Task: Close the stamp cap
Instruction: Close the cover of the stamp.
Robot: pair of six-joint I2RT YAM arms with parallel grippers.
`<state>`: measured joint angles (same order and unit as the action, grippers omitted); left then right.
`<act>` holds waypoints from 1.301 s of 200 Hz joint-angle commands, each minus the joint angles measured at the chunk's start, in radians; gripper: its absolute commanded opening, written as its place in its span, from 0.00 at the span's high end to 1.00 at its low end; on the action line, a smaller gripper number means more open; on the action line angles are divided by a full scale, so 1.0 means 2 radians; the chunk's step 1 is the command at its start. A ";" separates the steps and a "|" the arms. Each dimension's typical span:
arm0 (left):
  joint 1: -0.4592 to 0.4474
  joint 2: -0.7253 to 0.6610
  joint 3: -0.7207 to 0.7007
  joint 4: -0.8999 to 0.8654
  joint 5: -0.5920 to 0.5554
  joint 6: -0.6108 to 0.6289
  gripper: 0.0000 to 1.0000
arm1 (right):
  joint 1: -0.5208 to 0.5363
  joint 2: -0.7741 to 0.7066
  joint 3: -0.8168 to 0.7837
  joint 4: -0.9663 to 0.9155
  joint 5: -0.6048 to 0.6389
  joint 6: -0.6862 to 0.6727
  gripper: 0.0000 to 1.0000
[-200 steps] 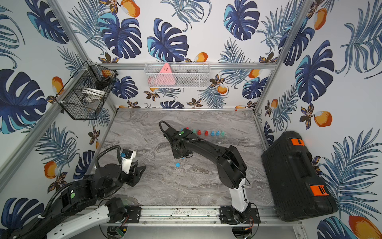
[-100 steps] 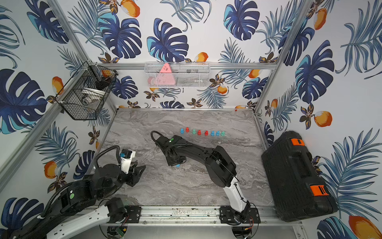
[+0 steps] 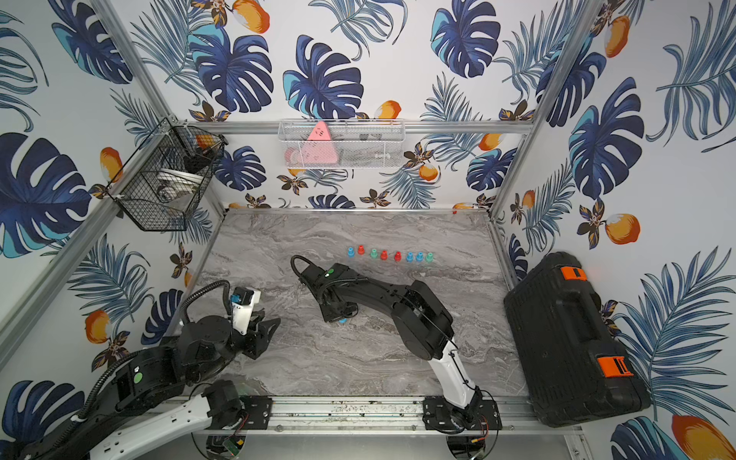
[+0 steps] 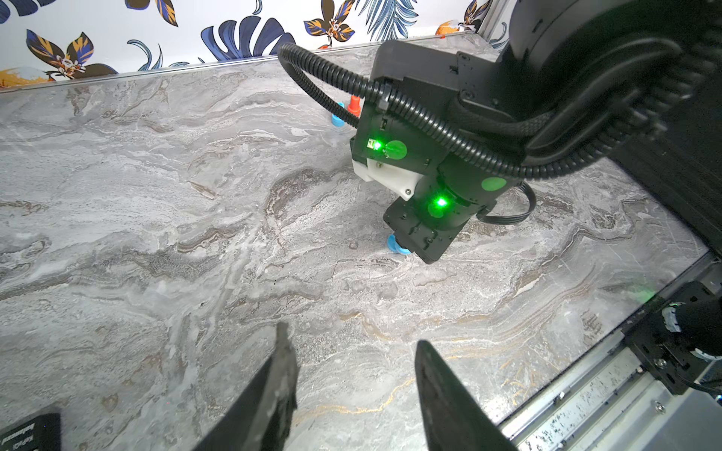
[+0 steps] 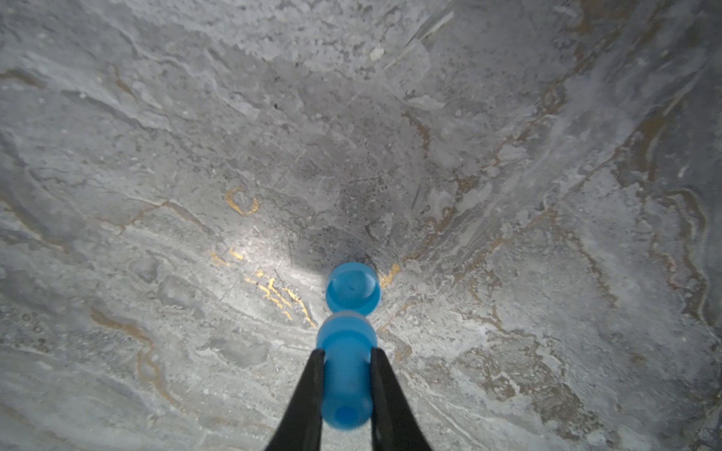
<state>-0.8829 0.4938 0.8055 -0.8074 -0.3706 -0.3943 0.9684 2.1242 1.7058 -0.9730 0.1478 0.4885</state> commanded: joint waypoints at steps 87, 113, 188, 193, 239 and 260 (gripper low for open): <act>0.000 -0.005 0.002 0.002 -0.009 -0.004 0.47 | -0.009 0.001 0.003 0.013 0.009 0.004 0.82; 0.000 -0.006 0.002 0.001 -0.010 -0.005 0.47 | -0.010 0.003 0.000 0.016 0.009 0.004 0.82; 0.000 -0.007 0.002 0.001 -0.009 -0.005 0.47 | -0.012 0.008 -0.002 0.021 0.003 0.005 0.82; 0.000 -0.008 0.002 0.001 -0.010 -0.004 0.47 | -0.012 0.008 -0.002 0.021 0.004 0.005 0.83; 0.000 -0.008 0.002 0.001 -0.010 -0.005 0.47 | -0.012 0.011 -0.009 0.026 0.002 0.007 0.83; 0.000 -0.009 0.002 0.001 -0.010 -0.005 0.47 | -0.012 0.009 -0.016 0.030 0.002 0.009 0.83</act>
<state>-0.8833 0.4786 0.8055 -0.8082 -0.3782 -0.3954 0.9451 2.1426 1.6844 -0.9245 0.1547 0.4892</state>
